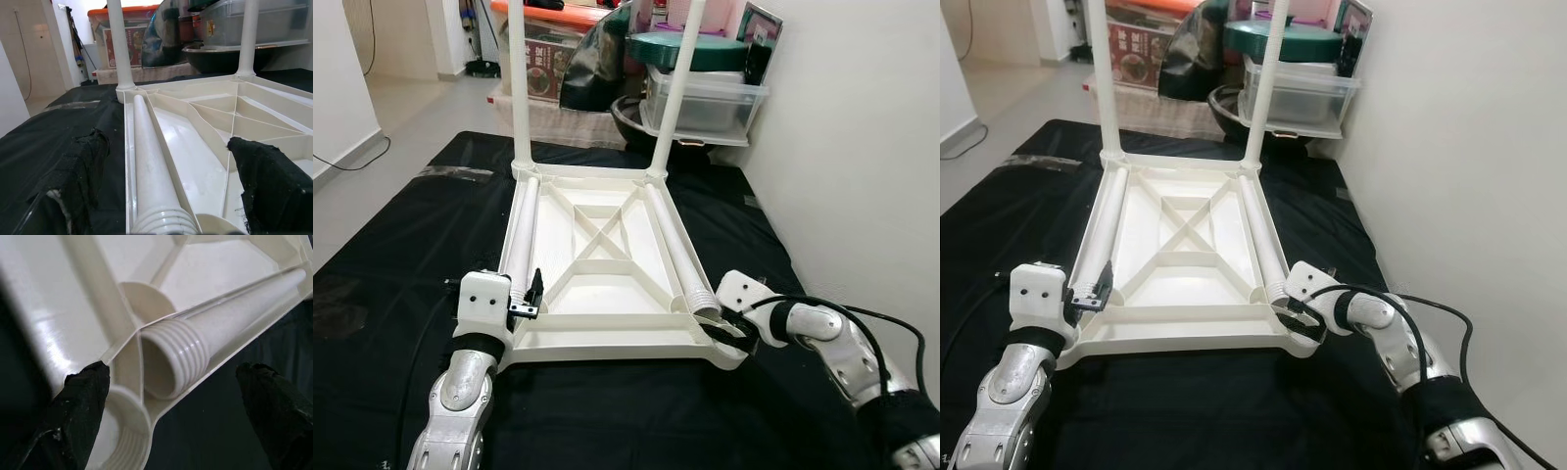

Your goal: Building children table

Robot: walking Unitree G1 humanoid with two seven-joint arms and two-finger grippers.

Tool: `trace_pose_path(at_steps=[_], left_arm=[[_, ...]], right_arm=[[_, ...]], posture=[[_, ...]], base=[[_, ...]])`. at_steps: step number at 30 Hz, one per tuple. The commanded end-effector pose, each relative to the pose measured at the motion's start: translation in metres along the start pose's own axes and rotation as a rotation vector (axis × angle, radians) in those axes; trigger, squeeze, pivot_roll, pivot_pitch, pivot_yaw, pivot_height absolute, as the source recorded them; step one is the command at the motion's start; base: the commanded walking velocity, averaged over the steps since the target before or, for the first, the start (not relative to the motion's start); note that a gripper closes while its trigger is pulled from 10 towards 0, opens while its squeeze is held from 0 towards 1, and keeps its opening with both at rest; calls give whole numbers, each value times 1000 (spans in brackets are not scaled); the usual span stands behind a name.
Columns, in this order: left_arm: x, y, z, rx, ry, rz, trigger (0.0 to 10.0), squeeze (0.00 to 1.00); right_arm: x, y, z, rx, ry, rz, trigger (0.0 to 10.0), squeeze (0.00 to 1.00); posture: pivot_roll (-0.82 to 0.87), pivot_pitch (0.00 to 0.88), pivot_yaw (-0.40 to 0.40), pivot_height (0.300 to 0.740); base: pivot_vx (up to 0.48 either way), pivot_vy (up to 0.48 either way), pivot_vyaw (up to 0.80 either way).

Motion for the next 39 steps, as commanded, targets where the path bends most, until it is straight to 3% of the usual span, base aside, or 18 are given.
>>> trace_pose_path(at_steps=[1,3,5,11,27,31,32,34,36,39], left_arm=[[-4,0,-3,11,-2,-15,10000,0],[-6,1,-4,14,-2,-17,10000,0],[-6,1,-4,16,-2,-18,10000,0],[-10,2,-6,24,-2,-36,10000,0],[-11,4,-9,34,2,-39,10000,0],[-9,5,-11,38,-3,-36,10000,0],[-8,5,-11,38,-4,-35,10000,0],[-8,5,-11,38,-4,-35,10000,0],[-9,3,-10,35,-3,-34,10000,0],[-9,3,-10,32,-2,-34,10000,0]], right_arm=[[42,-5,-8,28,21,173,10000,0],[57,-3,-3,5,38,217,10000,0],[62,-2,-1,-2,40,225,10000,0],[84,-1,23,-99,-42,258,10000,0],[98,9,45,-157,-126,268,10000,0],[85,8,47,-170,-159,183,10000,0],[66,4,54,-208,-179,74,10000,0],[66,4,54,-208,-179,74,10000,0],[42,6,66,-275,-209,-33,10000,0],[28,12,79,-345,-273,-67,10000,0]], posture=[[54,0,-135,740],[51,0,-136,740],[51,0,-136,740],[46,0,-128,740],[36,0,-132,740],[36,0,-131,740],[36,0,-132,740],[36,0,-132,740],[39,0,-132,740],[41,0,-132,740]], base=[[0,0,0],[0,0,0],[0,0,0],[0,0,0],[0,0,0],[0,0,0],[0,0,0],[0,0,0],[0,0,0],[0,0,0]])
Point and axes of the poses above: a point about 5 cm out from each wrist's last joint towards the gripper, its own y axis pointing back from the gripper into the wrist, its own z axis along the axis of the wrist's last joint, x = y × z, the point moved 4 cm from there along -y, pointing out of the wrist towards the gripper, and after that the axes turned 9 degrees about -y, right-handed, at the moved point
